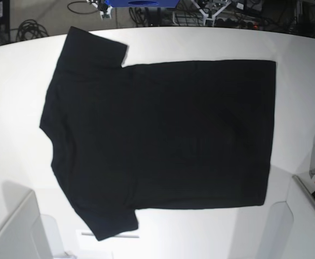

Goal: Fold the T-shirt properly

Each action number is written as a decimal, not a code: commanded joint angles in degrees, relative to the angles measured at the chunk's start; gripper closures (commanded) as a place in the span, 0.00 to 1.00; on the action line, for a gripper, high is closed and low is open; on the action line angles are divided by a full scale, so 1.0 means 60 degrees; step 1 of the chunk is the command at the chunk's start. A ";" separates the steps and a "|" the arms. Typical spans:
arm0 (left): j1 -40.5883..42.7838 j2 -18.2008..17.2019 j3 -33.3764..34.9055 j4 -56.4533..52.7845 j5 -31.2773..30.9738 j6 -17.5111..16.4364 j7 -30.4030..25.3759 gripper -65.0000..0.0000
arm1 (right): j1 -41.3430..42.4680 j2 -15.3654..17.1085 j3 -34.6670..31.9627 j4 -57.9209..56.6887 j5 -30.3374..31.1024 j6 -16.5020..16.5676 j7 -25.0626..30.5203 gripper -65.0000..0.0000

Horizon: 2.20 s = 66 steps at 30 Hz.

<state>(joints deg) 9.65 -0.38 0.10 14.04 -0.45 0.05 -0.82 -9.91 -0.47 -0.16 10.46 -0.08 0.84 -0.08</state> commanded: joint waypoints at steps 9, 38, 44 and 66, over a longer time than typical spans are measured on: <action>0.0304 -0.0031 -0.0038 -0.0062 0.0023 0.0057 -0.0384 1.00 | -0.0070 0.0027 -0.0009 -0.0007 -0.0024 -0.0074 -0.0346 1.00; 0.8274 -0.3387 -0.0097 1.0531 -0.3141 0.0042 -0.0413 1.00 | -0.6707 -0.0911 0.3493 1.3107 0.0035 -0.0074 -0.2925 1.00; 0.9461 -0.4251 -0.0126 1.2700 -0.4152 0.0042 -0.0457 1.00 | -0.7132 -0.1072 0.3932 1.5715 0.0035 -0.0074 -0.2925 1.00; 0.9930 -0.2933 -0.3394 1.5806 -0.4270 -0.2361 -0.0398 1.00 | -0.5564 -0.0984 0.3917 1.7458 0.3068 -0.0060 -0.3013 1.00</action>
<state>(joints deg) 68.18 -17.54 -19.88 108.07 -25.78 -13.78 -1.96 -43.00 -6.63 23.05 114.15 18.20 0.54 -19.62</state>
